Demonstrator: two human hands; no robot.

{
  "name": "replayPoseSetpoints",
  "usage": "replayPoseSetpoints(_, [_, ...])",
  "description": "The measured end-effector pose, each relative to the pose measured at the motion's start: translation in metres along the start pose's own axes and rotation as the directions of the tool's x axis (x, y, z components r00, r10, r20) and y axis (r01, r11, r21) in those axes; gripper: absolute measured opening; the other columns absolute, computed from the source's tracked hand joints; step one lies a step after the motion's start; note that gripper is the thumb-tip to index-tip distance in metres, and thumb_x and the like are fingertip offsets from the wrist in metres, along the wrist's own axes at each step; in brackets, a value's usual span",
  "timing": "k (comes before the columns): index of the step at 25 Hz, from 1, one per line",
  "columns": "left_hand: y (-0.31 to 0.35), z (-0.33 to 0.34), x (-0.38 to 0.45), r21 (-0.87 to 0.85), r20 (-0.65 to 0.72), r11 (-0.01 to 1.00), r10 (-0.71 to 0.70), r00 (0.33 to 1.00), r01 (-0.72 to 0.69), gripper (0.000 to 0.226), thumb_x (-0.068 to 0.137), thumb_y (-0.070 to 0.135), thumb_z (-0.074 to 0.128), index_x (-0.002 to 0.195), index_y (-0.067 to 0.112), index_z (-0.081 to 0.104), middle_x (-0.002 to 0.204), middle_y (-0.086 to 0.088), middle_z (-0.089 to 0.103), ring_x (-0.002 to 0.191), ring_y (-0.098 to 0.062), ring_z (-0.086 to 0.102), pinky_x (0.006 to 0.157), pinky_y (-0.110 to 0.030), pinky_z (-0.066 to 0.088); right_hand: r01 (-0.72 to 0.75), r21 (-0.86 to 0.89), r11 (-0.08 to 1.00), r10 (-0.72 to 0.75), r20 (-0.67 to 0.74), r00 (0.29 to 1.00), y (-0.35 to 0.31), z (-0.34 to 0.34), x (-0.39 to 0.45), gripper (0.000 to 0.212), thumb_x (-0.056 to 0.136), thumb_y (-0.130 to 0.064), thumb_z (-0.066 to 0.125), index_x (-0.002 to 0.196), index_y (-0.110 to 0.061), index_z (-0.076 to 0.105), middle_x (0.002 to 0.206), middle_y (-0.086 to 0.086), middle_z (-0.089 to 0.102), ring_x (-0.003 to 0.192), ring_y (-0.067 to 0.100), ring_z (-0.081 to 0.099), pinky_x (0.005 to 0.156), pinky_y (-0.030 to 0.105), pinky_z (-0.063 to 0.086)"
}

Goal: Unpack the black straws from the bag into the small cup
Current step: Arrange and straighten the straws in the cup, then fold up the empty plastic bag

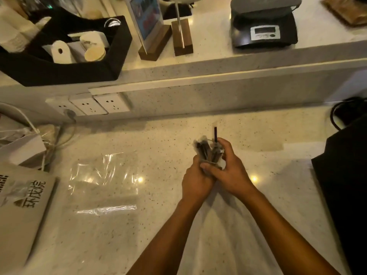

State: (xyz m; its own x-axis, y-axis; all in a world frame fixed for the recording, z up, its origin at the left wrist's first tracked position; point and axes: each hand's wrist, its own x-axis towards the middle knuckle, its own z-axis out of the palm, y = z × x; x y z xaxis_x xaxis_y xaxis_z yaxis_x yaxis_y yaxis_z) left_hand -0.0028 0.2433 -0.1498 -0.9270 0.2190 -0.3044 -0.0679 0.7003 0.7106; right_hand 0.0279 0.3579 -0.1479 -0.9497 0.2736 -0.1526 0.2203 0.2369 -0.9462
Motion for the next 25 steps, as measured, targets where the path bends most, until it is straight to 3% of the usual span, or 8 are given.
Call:
replayPoseSetpoints(4, [0.021, 0.010, 0.037, -0.019, 0.052, 1.000, -0.010, 0.999, 0.011, 0.042, 0.090, 0.055, 0.050, 0.120, 0.026, 0.052, 0.104, 0.001, 0.071, 0.087, -0.022, 0.069, 0.079, -0.040, 0.059, -0.027, -0.003, 1.000, 0.027, -0.071, 0.997, 0.003, -0.016, 0.036, 0.077, 0.082, -0.044, 0.080, 0.132, -0.071, 0.027, 0.133, -0.026, 0.051, 0.118, 0.000, 0.052, 0.078, 0.009, 0.039])
replayPoseSetpoints(7, [0.019, 0.015, 0.048, -0.022, 0.067, 1.000, -0.004, 0.998, 0.006, 0.042, 0.090, 0.056, 0.052, 0.121, 0.028, 0.050, 0.103, 0.004, 0.070, 0.090, -0.023, 0.071, 0.079, -0.039, 0.060, -0.014, -0.025, 1.000, 0.011, -0.096, 0.995, 0.008, -0.016, 0.041, 0.078, 0.082, -0.049, 0.078, 0.143, -0.052, 0.028, 0.140, -0.014, 0.055, 0.128, 0.017, 0.055, 0.080, 0.011, 0.042])
replayPoseSetpoints(9, [0.013, 0.018, 0.045, 0.025, 0.094, 1.000, 0.006, 0.996, -0.008, 0.053, 0.093, 0.057, 0.053, 0.135, 0.025, 0.046, 0.123, -0.002, 0.068, 0.111, -0.028, 0.069, 0.090, -0.043, 0.058, -0.043, -0.045, 0.998, 0.036, -0.142, 0.989, 0.006, -0.009, 0.036, 0.089, 0.082, -0.050, 0.078, 0.151, -0.048, 0.021, 0.155, -0.006, 0.047, 0.138, 0.025, 0.049, 0.093, 0.024, 0.048])
replayPoseSetpoints(11, [-0.014, 0.026, 0.018, 0.169, 0.112, 0.984, 0.030, 0.993, -0.049, 0.076, 0.095, 0.059, 0.053, 0.156, 0.024, 0.026, 0.161, -0.005, 0.040, 0.144, -0.026, 0.043, 0.116, -0.048, 0.041, -0.213, -0.129, 0.968, 0.180, -0.230, 0.956, 0.008, 0.011, 0.013, 0.100, 0.084, -0.061, 0.070, 0.157, -0.048, 0.003, 0.169, 0.000, 0.022, 0.152, 0.029, 0.026, 0.112, 0.046, 0.039])
replayPoseSetpoints(13, [-0.057, 0.030, -0.038, 0.280, 0.104, 0.944, 0.148, 0.984, -0.172, 0.078, 0.099, 0.053, 0.051, 0.162, 0.024, 0.014, 0.171, 0.000, 0.013, 0.156, -0.020, 0.015, 0.126, -0.046, 0.020, -0.263, -0.244, 0.933, 0.191, -0.281, 0.940, 0.023, 0.043, -0.044, 0.089, 0.089, -0.078, 0.038, 0.157, -0.046, -0.009, 0.172, -0.003, -0.001, 0.157, 0.022, 0.003, 0.123, 0.048, 0.021])
replayPoseSetpoints(15, [-0.107, 0.028, -0.101, 0.352, 0.101, 0.887, 0.282, 0.954, -0.300, 0.064, 0.104, 0.037, 0.047, 0.159, 0.021, 0.019, 0.169, 0.002, 0.011, 0.156, -0.019, 0.015, 0.126, -0.043, 0.016, -0.134, -0.409, 0.903, 0.066, -0.176, 0.982, 0.047, 0.073, -0.118, 0.076, 0.098, -0.069, 0.020, 0.161, -0.034, -0.002, 0.170, -0.005, -0.009, 0.157, 0.021, -0.002, 0.126, 0.044, 0.010])
replayPoseSetpoints(18, [-0.166, 0.017, -0.167, 0.450, 0.056, 0.805, 0.407, 0.912, -0.387, 0.047, 0.108, 0.029, 0.026, 0.150, 0.013, 0.041, 0.160, -0.005, 0.033, 0.145, -0.029, 0.042, 0.118, -0.037, 0.019, 0.156, -0.732, 0.664, -0.087, 0.131, 0.988, 0.088, 0.086, -0.178, 0.068, 0.100, -0.044, 0.035, 0.159, -0.014, 0.025, 0.169, 0.012, 0.008, 0.156, 0.031, 0.010, 0.120, 0.049, 0.011])
replayPoseSetpoints(25, [-0.165, 0.009, -0.196, 0.484, 0.098, 0.802, 0.349, 0.932, -0.351, 0.053, 0.102, 0.024, 0.034, 0.154, 0.012, 0.038, 0.164, -0.009, 0.030, 0.152, -0.027, 0.027, 0.123, -0.046, 0.022, 0.160, -0.795, 0.585, -0.040, 0.169, 0.985, 0.086, 0.084, -0.179, 0.069, 0.100, -0.044, 0.030, 0.161, -0.012, 0.021, 0.169, 0.017, 0.007, 0.157, 0.029, 0.000, 0.124, 0.051, 0.005])
